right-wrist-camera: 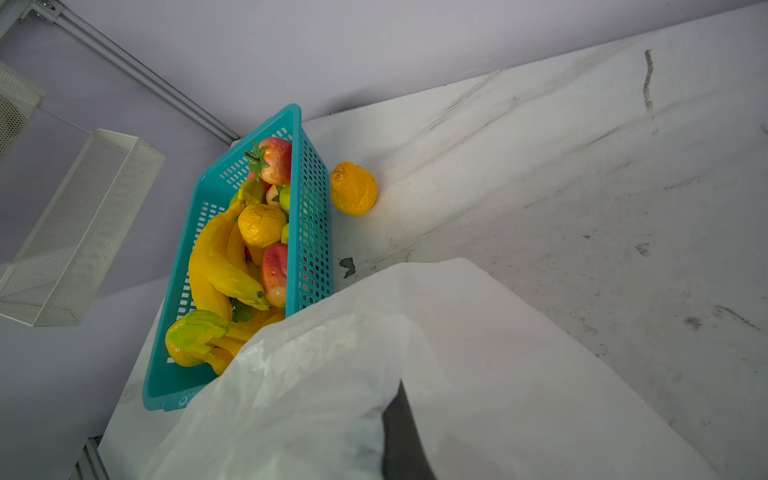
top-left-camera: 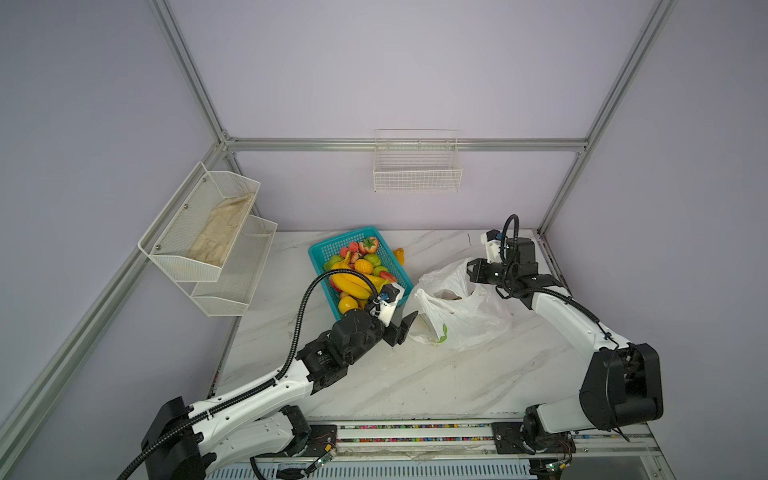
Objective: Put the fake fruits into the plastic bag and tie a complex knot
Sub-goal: 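Open the left gripper to release the dragon fruit inside the bag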
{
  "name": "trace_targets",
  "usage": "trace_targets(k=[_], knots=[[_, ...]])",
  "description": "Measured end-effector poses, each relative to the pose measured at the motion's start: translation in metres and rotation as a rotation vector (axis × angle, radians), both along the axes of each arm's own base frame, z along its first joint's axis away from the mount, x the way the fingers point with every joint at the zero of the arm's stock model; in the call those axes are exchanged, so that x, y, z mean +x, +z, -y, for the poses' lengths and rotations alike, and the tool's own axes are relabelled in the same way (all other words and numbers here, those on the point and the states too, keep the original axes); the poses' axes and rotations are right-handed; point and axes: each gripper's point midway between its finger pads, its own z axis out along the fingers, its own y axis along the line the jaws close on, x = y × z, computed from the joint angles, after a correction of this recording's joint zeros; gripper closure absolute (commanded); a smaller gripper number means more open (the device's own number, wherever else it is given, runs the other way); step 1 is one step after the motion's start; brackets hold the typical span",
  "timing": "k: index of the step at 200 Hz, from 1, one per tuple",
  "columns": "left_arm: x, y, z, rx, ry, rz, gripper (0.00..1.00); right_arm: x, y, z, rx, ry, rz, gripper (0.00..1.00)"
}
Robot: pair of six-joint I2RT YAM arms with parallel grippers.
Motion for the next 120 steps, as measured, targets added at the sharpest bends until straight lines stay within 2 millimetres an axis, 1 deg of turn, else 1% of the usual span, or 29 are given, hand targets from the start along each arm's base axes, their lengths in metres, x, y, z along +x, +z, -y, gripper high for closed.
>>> trace_targets(k=[20, 37, 50, 65, 84, 120], knots=[[0.013, -0.023, -0.006, 0.142, 0.032, 0.02, 0.21, -0.001, 0.0, -0.001, 0.006, 0.009, -0.004, 1.0], [0.022, -0.053, -0.009, 0.283, 0.028, 0.003, 0.2, -0.002, 0.0, -0.002, 0.008, 0.012, -0.004, 1.0], [0.025, -0.073, -0.01, 0.371, 0.008, -0.011, 0.19, -0.002, 0.0, -0.002, 0.009, 0.014, -0.005, 1.0], [0.026, -0.089, -0.009, 0.434, -0.024, -0.024, 0.17, -0.002, 0.0, -0.003, 0.01, 0.015, -0.005, 1.0], [0.026, -0.095, 0.0, 0.46, -0.075, -0.025, 0.15, -0.003, 0.0, -0.003, 0.013, 0.019, -0.005, 1.0], [0.033, -0.085, 0.02, 0.445, -0.129, 0.003, 0.14, -0.003, 0.0, -0.004, 0.016, 0.02, -0.008, 1.0]])
